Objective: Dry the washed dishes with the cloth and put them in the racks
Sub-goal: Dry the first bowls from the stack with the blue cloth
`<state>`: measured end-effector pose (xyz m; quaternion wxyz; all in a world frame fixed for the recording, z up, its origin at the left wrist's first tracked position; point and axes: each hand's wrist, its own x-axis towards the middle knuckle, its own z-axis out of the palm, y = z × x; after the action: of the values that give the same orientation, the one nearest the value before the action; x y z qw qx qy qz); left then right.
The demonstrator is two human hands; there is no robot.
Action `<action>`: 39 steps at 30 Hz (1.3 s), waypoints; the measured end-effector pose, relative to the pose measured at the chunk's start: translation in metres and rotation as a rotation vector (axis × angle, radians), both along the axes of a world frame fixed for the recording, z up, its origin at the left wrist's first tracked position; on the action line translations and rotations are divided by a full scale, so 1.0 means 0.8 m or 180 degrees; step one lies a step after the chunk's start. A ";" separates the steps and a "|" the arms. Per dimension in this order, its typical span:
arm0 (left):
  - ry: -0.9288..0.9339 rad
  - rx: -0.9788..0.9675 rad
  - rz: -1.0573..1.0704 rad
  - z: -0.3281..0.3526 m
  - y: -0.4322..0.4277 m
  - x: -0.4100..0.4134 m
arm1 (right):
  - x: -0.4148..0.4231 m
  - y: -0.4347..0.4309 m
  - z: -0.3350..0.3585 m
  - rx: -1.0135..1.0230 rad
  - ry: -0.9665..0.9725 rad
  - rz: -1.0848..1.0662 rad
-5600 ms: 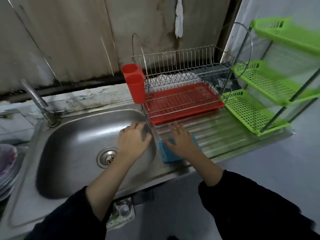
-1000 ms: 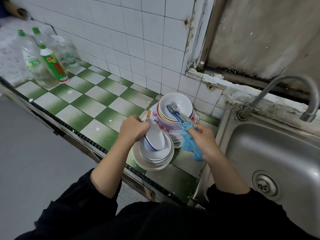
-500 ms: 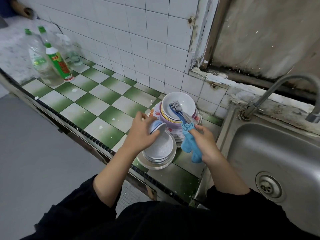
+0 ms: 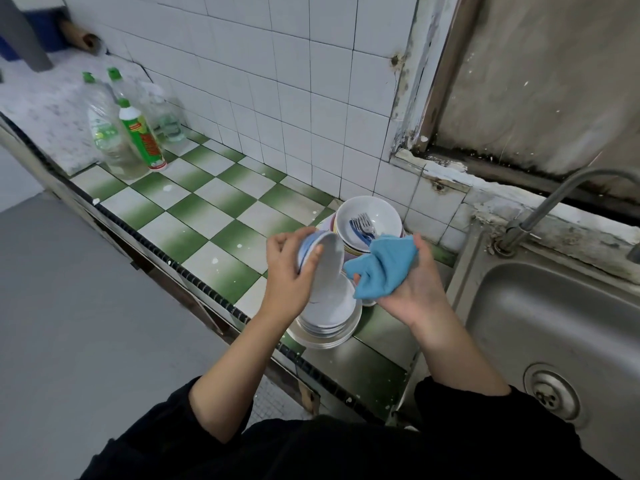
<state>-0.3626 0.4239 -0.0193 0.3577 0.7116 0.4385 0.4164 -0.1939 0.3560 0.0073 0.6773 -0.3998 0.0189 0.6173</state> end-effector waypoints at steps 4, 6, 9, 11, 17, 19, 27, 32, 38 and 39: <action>-0.1216 -0.1223 0.0360 0.025 0.002 0.005 | -0.014 0.006 0.023 0.0087 -0.0247 0.0060; -0.1495 -0.1507 0.0414 0.036 -0.002 0.005 | -0.028 0.009 0.031 0.0185 -0.0901 0.0093; -0.1427 -0.1309 0.0315 0.044 -0.007 0.008 | -0.055 0.014 0.035 -0.0179 -0.2703 -0.0343; -0.1235 -0.1001 0.0211 0.048 -0.009 0.011 | -0.075 0.014 0.032 -0.0041 -0.3672 -0.0455; -0.0812 -0.0541 0.0082 0.061 -0.014 0.014 | -0.105 0.005 0.025 0.0498 -0.4306 0.0607; -0.0918 -0.0589 0.0245 0.069 -0.009 0.004 | -0.087 0.006 0.041 0.0743 -0.4825 0.1531; -0.1378 -0.0997 0.0004 0.091 -0.015 0.002 | -0.062 0.014 0.064 0.0781 -0.6547 0.0682; -0.1297 -0.1036 0.0143 0.092 -0.017 0.008 | -0.086 0.017 0.083 0.0701 -0.5371 0.1580; -0.1454 -0.1041 -0.0057 0.105 -0.020 0.010 | -0.081 0.015 0.092 0.0516 -0.4900 0.0653; -0.1456 -0.1048 -0.0003 0.108 -0.017 0.009 | -0.085 0.014 0.090 0.0634 -0.4930 0.0856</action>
<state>-0.3552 0.4106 0.0668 0.5583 0.5317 0.4077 0.4893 -0.2621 0.3669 0.0790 0.4499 -0.6520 -0.5616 0.2388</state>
